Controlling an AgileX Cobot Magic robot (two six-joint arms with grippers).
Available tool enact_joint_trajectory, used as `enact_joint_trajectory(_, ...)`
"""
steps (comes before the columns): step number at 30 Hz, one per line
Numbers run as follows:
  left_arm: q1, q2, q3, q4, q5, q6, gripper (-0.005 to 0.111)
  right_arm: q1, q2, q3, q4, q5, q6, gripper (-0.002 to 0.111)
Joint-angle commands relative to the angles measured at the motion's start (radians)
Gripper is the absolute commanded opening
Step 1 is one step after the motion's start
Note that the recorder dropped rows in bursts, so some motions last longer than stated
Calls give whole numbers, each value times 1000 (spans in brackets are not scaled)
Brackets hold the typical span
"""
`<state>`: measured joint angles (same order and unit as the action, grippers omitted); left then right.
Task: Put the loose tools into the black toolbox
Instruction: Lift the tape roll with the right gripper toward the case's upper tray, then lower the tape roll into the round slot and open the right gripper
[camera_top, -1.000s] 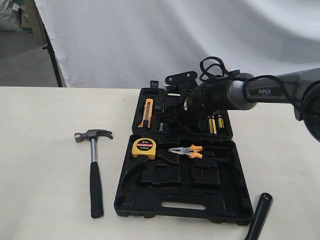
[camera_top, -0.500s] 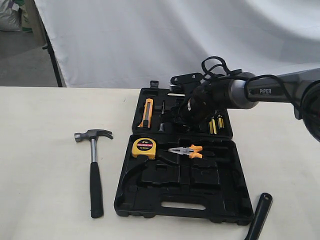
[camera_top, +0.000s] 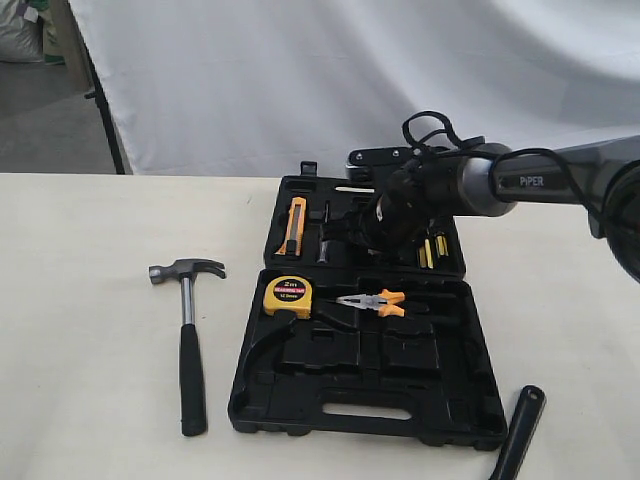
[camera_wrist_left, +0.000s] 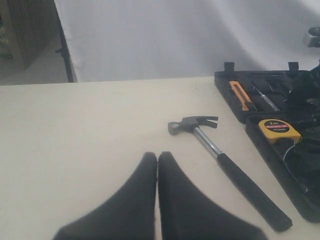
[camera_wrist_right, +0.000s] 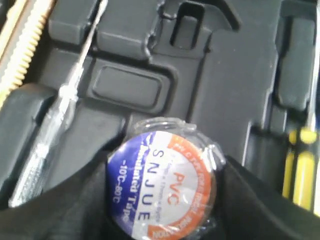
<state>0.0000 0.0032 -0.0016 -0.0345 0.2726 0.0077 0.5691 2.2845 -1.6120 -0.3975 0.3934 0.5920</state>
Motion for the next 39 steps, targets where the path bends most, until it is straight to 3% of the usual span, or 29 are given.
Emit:
enact_joint_trajectory(1, -1, -3, 2, 4, -2, -8, 1, -4, 2, 3, 3, 47, 25, 0)
enact_joint_trajectory(7, -1, -3, 2, 4, -2, -8, 1, -4, 2, 3, 3, 49, 63, 3)
enact_joint_trajectory(13, -1, -3, 2, 4, -2, -8, 1, 2, 2, 3, 3, 29, 63, 39)
enact_joint_trajectory(16, -1, -3, 2, 4, -2, -8, 1, 13, 2, -1, 3, -23, 58, 51)
enact_joint_trajectory(22, -1, -3, 2, 4, -2, -8, 1, 31, 2, -17, 3, -81, 54, 53)
enact_joint_trajectory(35, -1, -3, 2, 4, -2, -8, 1, 18, 2, -15, -53, 5, 50, 53)
enact_joint_trajectory(39, -1, -3, 2, 4, -2, -8, 1, 18, 2, -15, -53, 5, 50, 65)
